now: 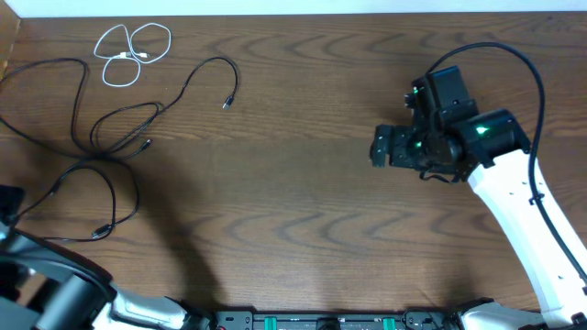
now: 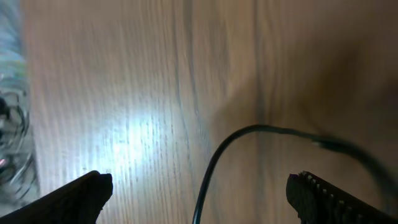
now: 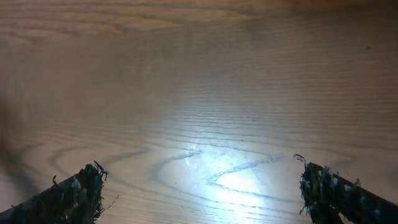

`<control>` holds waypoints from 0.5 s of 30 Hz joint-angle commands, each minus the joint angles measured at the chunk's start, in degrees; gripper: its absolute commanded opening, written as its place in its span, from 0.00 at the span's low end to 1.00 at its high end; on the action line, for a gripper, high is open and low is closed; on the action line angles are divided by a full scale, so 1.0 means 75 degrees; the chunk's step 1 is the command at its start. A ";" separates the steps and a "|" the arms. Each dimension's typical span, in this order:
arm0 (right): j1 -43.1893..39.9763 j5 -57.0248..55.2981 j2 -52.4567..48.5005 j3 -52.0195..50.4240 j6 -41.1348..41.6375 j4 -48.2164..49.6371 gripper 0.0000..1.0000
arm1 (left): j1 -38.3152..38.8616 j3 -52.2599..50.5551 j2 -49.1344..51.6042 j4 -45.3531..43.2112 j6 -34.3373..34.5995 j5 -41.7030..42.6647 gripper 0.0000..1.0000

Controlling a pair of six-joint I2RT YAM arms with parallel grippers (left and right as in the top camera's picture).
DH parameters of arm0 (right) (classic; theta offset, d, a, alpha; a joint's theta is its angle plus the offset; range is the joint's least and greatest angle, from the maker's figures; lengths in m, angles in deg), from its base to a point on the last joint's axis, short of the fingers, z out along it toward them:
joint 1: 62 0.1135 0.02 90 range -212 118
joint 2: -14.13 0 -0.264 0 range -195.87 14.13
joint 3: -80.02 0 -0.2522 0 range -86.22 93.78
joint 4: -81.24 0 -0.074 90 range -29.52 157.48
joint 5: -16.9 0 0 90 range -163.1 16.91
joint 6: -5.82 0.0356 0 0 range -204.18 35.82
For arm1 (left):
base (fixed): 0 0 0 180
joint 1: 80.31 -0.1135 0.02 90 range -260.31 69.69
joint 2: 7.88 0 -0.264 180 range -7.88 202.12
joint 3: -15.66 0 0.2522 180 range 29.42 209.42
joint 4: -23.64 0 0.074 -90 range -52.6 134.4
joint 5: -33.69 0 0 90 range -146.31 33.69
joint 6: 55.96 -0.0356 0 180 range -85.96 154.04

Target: Untangle cables

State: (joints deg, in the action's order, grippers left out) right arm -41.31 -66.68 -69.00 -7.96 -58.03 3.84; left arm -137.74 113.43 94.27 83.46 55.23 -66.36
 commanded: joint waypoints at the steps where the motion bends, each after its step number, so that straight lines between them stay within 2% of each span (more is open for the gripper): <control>1: 0.0172 -0.0003 -0.0020 -0.0012 0.0050 0.0000 0.99 | 0.0003 0.0085 -0.1043 -0.0087 0.0294 -0.0245 0.95; 4: 0.0236 -0.0009 -0.0020 -0.0017 0.0050 0.0000 0.99 | 0.0003 0.0085 -0.1719 -0.0303 0.0414 0.0825 0.95; 8: 0.0256 -0.0006 -0.0020 -0.0055 0.0052 0.0000 0.99 | 0.0050 0.0082 -0.2235 -0.0443 0.0734 0.3518 0.95; 9: 0.0256 -0.0006 -0.0020 -0.0070 0.0052 0.0000 0.99 | 0.0122 0.0082 -0.2247 -0.0443 0.0793 0.3917 0.91; 12: 0.0254 -0.0006 -0.0020 -0.0125 0.0050 0.0012 0.99 | 0.0565 0.0082 -0.2180 -0.0105 0.0708 0.4138 0.82; 15: 0.0256 -0.0006 -0.0020 -0.0163 0.0050 0.0029 0.99 | 0.1058 0.0050 -0.2020 0.0618 0.0498 0.2978 0.43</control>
State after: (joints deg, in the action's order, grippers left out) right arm -39.73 -66.66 -69.00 -8.74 -58.03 4.02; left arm -132.49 113.65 77.50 85.85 59.95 -42.07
